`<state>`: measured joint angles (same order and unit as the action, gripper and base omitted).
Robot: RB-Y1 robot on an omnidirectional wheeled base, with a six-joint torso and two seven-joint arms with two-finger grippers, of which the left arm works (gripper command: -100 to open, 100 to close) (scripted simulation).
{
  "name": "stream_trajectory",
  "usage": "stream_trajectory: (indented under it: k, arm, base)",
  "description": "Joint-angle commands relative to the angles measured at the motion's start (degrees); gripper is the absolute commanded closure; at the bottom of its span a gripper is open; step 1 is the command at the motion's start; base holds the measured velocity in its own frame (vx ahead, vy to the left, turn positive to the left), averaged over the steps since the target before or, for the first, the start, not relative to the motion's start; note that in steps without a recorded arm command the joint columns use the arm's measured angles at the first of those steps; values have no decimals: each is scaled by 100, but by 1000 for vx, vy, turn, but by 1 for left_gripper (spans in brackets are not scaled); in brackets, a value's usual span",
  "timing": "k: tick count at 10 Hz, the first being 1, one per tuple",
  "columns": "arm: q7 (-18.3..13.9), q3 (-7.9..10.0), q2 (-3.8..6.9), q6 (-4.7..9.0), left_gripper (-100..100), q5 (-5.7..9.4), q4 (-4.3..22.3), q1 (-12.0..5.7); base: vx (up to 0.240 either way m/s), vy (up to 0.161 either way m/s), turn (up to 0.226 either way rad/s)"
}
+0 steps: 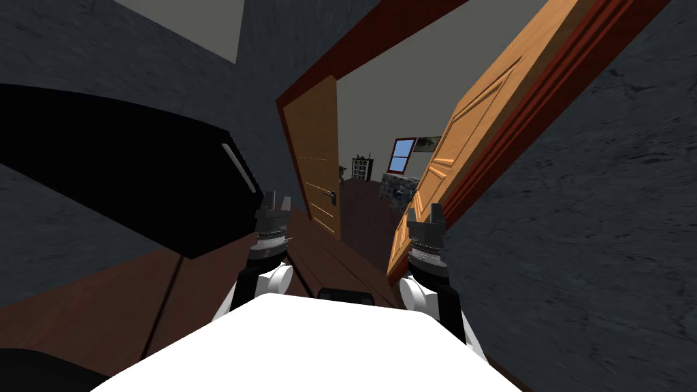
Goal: Push the door open
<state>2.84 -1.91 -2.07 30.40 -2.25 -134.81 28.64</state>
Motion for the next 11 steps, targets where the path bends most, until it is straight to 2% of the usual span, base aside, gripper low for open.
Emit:
stream_trajectory:
  k: [1,5,6,11]
  arm:
    - [2,34,80,-30,-100,7,197,-110]
    - [6,125,246,-110,-100,26,712,-399]
    - [8,159,297,-141,-100,33,910,-509]
    - [13,259,420,-229,-100,55,1482,-830]
  base:
    - [37,-64,-71]
    - [44,150,-140]
    - [58,149,-123]
    - [30,98,-103]
